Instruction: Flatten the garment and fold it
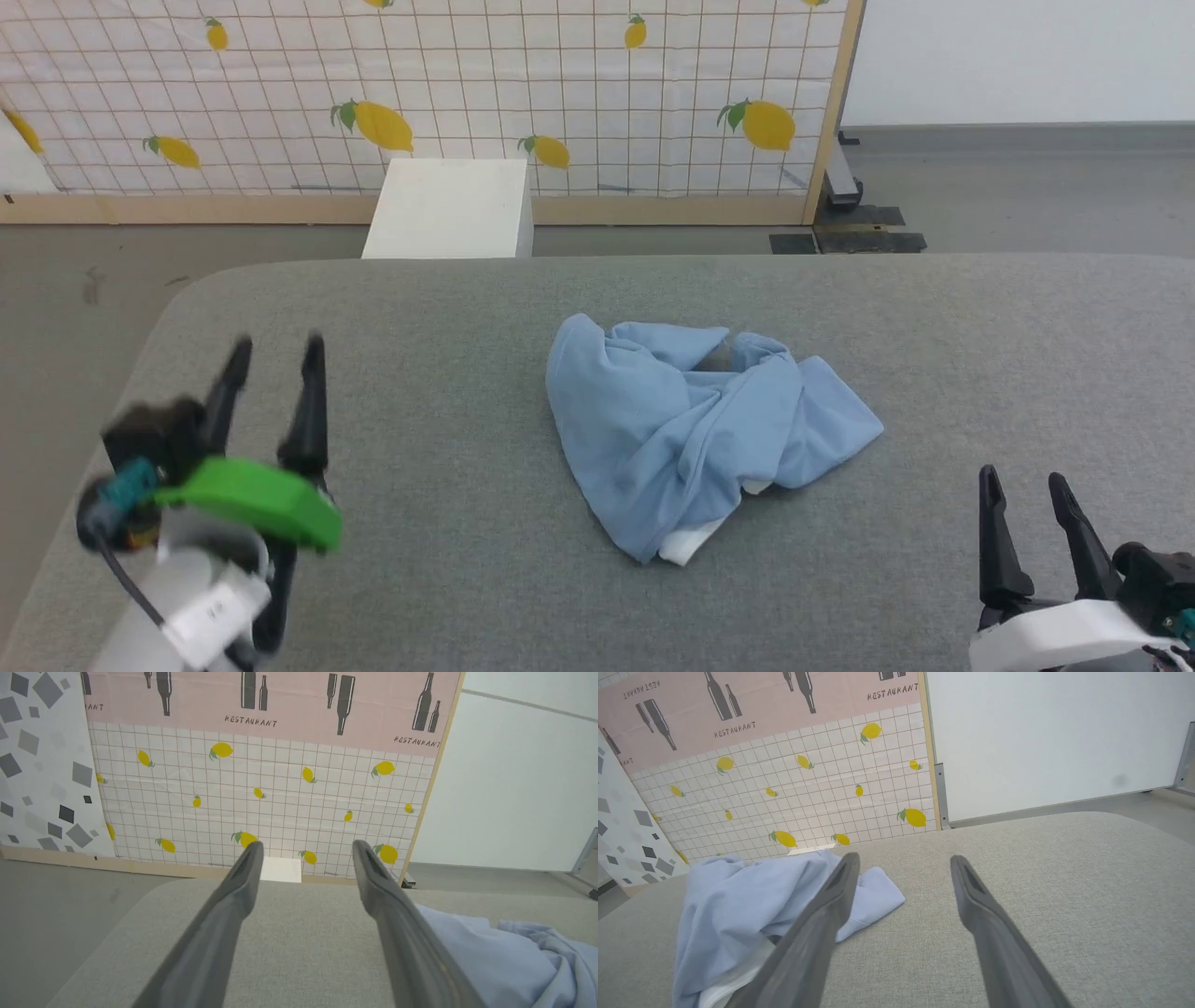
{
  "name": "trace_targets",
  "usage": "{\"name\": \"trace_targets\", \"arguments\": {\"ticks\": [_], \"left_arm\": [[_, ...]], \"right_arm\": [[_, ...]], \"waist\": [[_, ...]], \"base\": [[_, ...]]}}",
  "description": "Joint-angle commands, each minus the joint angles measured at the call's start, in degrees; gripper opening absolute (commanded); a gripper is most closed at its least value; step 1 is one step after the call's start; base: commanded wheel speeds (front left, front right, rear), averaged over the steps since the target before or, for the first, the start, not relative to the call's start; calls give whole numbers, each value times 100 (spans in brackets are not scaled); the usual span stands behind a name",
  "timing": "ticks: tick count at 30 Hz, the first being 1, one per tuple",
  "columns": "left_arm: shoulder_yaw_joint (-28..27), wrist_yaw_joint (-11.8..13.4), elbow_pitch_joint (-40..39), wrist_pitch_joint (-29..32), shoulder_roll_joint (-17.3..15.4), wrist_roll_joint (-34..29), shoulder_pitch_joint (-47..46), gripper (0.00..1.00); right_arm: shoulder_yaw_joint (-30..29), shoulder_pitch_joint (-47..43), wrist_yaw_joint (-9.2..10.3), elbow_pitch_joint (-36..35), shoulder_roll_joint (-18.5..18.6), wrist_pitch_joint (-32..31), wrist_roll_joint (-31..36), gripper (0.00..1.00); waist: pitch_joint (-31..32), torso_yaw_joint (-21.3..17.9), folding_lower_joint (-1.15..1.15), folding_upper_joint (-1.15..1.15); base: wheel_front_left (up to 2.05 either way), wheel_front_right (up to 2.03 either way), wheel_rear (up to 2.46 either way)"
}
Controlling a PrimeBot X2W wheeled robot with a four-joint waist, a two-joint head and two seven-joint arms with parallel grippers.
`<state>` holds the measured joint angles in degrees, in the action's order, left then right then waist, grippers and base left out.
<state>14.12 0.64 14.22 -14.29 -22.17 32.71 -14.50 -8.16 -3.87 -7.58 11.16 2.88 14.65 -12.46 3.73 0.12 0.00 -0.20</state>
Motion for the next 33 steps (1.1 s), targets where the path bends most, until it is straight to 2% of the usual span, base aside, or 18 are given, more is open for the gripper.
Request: {"name": "trace_targets", "arguments": {"ticks": [1,13,21,33], "left_arm": [[40,40,-33,-40,-18,-136,225,100],[274,146,97,-62,112,-423,811,100],[206,237,104,-67,180,-418,940,100],[176,218,10,-69,242,-386,1012,100]], "right_arm": [[14,-52,9,-46,-1,35,71,100],[429,61,9,-98,-1,35,385,100],[471,85,9,-70,-1,35,383,100],[516,253,9,26,-1,-113,353,100]], "waist": [[-18,-7,0,20],[-124,-90,0,20],[-161,-139,0,20],[-321,-130,0,20]], "base": [[0,0,0],[0,0,0],[0,0,0],[0,0,0]]}}
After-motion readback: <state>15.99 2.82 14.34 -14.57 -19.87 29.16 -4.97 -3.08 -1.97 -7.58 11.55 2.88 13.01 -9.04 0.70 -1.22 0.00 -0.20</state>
